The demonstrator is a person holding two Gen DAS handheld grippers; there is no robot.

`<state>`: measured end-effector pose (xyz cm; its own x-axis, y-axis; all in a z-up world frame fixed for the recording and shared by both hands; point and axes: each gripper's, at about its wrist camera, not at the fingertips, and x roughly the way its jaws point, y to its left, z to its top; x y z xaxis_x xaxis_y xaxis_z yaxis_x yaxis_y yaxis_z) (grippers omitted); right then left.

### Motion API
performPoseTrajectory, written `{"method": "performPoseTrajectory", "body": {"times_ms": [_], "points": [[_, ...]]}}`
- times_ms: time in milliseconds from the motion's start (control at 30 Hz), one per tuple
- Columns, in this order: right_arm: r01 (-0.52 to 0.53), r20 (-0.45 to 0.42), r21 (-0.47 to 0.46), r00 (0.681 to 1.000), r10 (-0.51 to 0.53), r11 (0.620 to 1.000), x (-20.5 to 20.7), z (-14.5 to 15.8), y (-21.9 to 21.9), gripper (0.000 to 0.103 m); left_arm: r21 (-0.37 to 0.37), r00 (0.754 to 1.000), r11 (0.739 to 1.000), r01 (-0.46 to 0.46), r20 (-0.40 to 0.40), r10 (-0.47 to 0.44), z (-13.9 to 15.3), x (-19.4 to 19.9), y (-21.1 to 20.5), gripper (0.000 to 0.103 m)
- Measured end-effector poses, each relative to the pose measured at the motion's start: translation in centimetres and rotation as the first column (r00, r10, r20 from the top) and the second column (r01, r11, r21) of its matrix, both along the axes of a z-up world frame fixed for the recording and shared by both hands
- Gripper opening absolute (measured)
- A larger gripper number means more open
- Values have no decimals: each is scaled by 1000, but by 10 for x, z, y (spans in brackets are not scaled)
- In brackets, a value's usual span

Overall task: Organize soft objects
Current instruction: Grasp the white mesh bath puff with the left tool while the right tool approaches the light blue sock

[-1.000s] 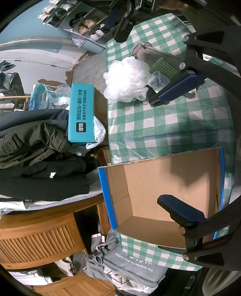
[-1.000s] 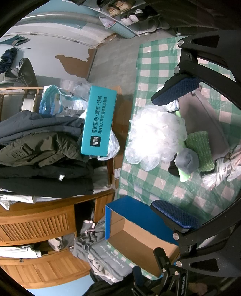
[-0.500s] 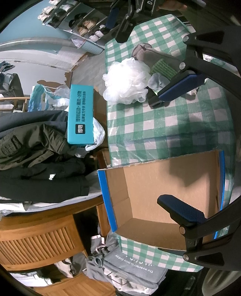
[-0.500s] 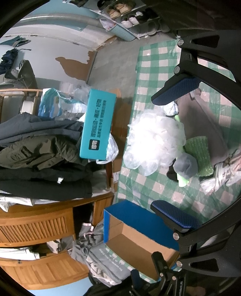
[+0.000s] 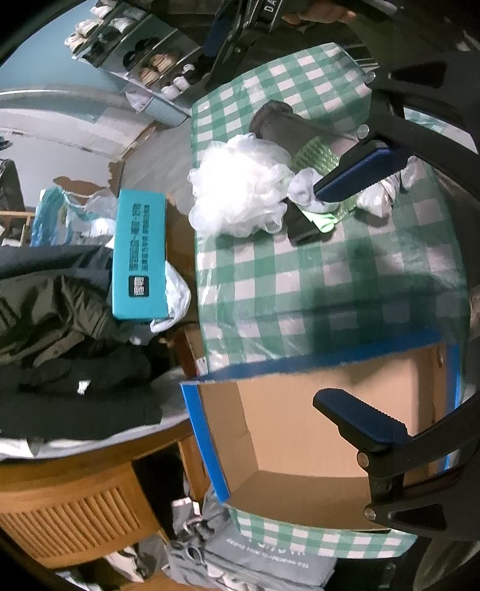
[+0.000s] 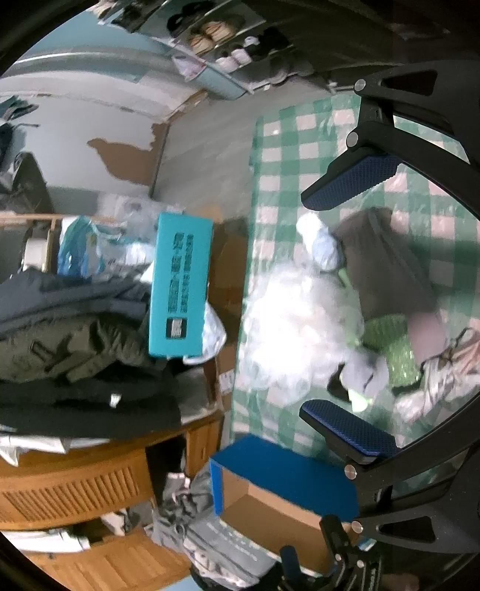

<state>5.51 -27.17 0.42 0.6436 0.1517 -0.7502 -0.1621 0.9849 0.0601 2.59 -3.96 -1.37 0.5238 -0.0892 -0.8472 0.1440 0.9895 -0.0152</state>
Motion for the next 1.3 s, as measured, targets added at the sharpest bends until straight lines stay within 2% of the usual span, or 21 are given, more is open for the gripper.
{"method": "performPoseTrajectory", "body": {"times_ms": [167,367,567,700,833,933,1067,1300], "points": [[28,-29,-9,999,-28,1000,8,-2,-17,101,12,999,999,36,-11,-35,7,17,-17,102],[69,-102,15,993,-67,998,24,-5,-44,101,38,996,995,91,-27,-90,14,37,-39,102],[107,-197,13,975,-102,994,47,-11,-65,101,30,987,991,131,-100,-128,5,64,-59,102],[123,-246,-2,962,-120,992,65,-20,-75,101,51,982,987,154,-119,-147,3,80,-76,102],[138,-287,-21,948,-138,990,80,-33,-82,101,36,977,985,168,-143,-162,-2,98,-92,102],[144,-322,-35,935,-148,989,92,-45,-84,101,19,974,987,162,-165,-157,-10,113,-104,102],[156,-364,-12,919,-150,988,101,-60,-91,101,32,967,987,155,-210,-145,-30,132,-124,102],[202,-430,13,886,-176,979,110,-92,-105,101,23,943,989,149,-303,-135,-66,148,-153,102]]}}
